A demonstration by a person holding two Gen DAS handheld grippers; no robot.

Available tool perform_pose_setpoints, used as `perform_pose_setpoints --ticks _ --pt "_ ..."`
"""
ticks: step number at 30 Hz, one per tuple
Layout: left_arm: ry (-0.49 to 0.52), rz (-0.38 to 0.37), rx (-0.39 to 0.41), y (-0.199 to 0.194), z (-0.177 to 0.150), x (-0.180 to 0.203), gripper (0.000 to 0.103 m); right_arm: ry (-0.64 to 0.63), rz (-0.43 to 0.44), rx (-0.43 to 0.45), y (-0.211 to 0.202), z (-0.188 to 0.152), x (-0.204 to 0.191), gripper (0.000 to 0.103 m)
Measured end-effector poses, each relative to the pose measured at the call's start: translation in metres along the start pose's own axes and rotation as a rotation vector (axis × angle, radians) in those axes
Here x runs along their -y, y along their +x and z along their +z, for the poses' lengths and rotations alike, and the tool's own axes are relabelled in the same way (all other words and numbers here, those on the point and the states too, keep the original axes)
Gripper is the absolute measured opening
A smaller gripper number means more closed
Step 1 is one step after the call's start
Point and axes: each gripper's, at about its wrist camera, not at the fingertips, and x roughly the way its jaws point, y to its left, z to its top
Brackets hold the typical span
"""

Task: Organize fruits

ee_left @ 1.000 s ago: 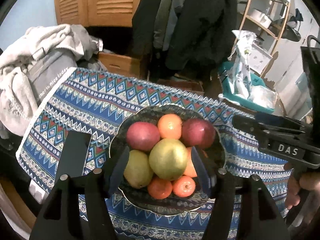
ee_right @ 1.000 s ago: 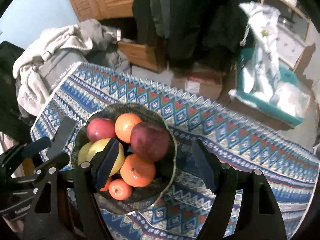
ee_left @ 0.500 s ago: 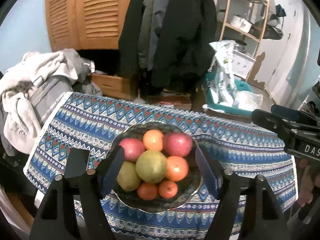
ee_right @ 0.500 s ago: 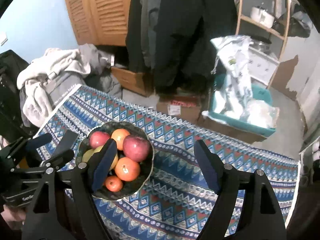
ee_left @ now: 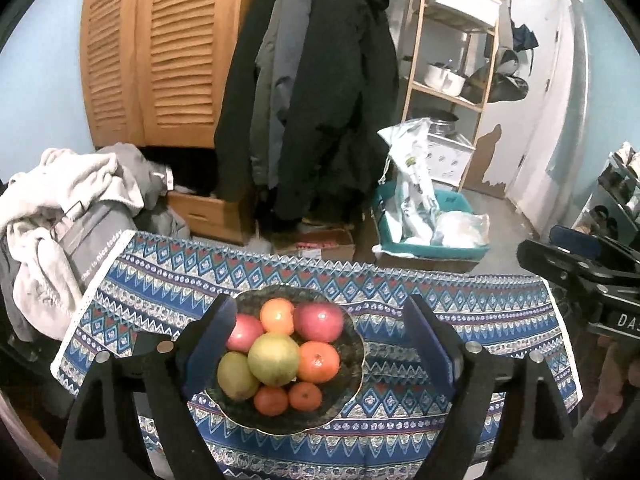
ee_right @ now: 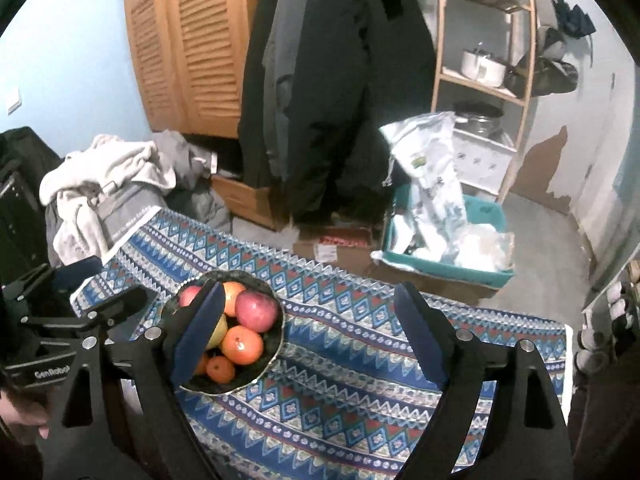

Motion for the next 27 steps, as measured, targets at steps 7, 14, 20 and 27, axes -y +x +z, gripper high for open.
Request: perform_pose_setpoints --ticks 7,14,20,27 --pt "0.014 0.001 0.044 -0.017 0.007 0.013 0.090 0.017 -0.027 0.037 -0.025 -0.005 0.013 0.086" --pt "0.036 -0.004 0.081 -0.031 0.014 0.029 0.098 0.029 -0.056 0.071 -0.042 -0.012 0.023 0.086" --pt "0.050 -0.022 0.108 -0.040 0.021 0.043 0.102 0.047 -0.082 0.082 -0.047 -0.018 0.036 0.086" --pt "0.064 -0.038 0.113 -0.038 0.026 0.056 0.102 0.066 -0.094 0.078 -0.048 -0.022 0.049 0.086"
